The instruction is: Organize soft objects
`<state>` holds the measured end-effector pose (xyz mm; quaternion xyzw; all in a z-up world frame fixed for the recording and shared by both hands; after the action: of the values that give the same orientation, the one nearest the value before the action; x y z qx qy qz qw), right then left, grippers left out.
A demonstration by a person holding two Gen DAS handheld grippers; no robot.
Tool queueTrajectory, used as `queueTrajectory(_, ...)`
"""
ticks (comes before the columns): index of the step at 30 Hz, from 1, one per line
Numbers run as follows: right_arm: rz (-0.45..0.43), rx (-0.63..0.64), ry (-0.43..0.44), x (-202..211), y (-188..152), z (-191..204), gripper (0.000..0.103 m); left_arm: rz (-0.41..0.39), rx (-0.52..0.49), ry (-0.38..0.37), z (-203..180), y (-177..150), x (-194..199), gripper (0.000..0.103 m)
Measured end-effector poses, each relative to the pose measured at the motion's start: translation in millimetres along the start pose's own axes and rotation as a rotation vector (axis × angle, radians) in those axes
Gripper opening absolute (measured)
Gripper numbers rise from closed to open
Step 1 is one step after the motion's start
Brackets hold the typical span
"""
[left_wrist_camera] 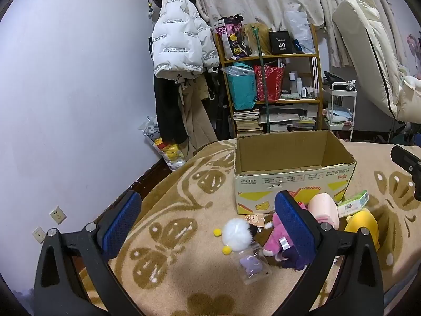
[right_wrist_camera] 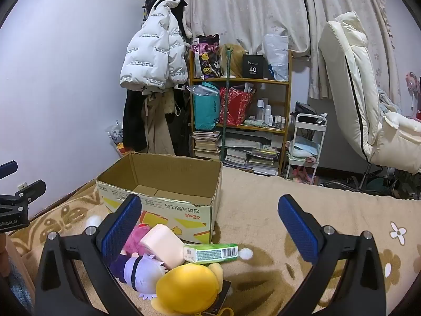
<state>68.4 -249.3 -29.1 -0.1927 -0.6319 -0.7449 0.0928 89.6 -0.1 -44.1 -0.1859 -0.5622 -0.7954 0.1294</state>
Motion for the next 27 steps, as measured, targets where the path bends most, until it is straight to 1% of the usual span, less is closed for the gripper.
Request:
queueTrajectory(8, -0.004, -0.004, 0.002, 0.2, 0.4, 0.0, 0.103, 0.001, -0.001, 0.003, 4.2, -0.9, 2.0, 0.101)
queueTrajectory(9, -0.004, -0.003, 0.002, 0.3, 0.5, 0.1, 0.103, 0.006, -0.012, 0.003, -0.1, -0.4, 0.0, 0.101)
queueTrajectory(27, -0.002, -0.004, 0.001, 0.5, 0.4, -0.3, 0.103, 0.008, -0.015, 0.003, -1.8, -3.9, -4.5, 0.101)
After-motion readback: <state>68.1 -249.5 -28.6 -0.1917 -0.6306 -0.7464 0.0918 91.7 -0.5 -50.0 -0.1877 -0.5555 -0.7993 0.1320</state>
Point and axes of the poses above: each gripper's, at about its wrist camera, not at the fingertips, and x roughly against the way its jaws point, z to its left, y to its top, the point moved 10 cm from there along -x, roughly the way its jaws point, and after that the axes turned 7 degrees about -x, right-handed, at the moved point
